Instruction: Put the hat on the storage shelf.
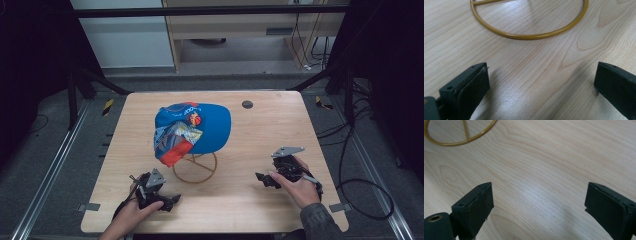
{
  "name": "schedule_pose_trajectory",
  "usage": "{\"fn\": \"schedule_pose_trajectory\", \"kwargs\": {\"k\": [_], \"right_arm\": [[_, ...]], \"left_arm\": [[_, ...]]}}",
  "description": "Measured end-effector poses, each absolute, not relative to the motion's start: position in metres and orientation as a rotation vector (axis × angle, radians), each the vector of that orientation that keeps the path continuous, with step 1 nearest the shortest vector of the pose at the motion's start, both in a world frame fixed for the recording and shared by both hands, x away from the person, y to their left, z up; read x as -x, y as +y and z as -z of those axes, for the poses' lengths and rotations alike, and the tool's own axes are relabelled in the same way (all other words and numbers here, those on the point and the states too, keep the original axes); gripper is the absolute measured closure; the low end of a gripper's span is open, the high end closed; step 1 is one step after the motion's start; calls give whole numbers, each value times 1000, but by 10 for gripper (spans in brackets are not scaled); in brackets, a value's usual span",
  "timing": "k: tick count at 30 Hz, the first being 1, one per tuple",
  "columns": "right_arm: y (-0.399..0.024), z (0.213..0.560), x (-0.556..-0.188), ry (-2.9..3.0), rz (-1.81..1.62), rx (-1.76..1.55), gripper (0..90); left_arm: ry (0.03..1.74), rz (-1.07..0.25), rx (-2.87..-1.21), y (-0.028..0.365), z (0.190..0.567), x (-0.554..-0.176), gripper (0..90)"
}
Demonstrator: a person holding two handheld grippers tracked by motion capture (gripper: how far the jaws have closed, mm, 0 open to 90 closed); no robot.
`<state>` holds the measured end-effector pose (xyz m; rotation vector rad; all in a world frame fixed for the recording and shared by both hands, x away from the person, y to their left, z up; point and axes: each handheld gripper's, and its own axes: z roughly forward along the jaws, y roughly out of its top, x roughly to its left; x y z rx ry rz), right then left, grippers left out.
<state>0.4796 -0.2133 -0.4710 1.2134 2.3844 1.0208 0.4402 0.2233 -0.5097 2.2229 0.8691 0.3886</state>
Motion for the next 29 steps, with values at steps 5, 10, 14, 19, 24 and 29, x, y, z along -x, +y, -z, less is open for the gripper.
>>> {"fn": "schedule_pose_trajectory", "kwargs": {"k": [5,10,14,19,24,29], "right_arm": [[-209,482,-482,2390,-991,-1238,84],[-205,492,-484,2404,-960,-1264,83],[-203,500,-483,2409,-930,-1268,70],[-199,506,-478,2370,-909,-1192,51],[-199,512,-474,2291,-983,-1191,47],[-198,512,-474,2276,-983,-1215,46]], "left_arm": [[869,-389,-2223,223,510,-440,0],[869,-388,-2223,223,510,-440,0],[870,-389,-2222,223,510,-440,0],[870,-389,-2222,223,510,-440,0],[871,-389,-2222,223,510,-440,0],[869,-389,-2223,223,510,-441,0]]}}
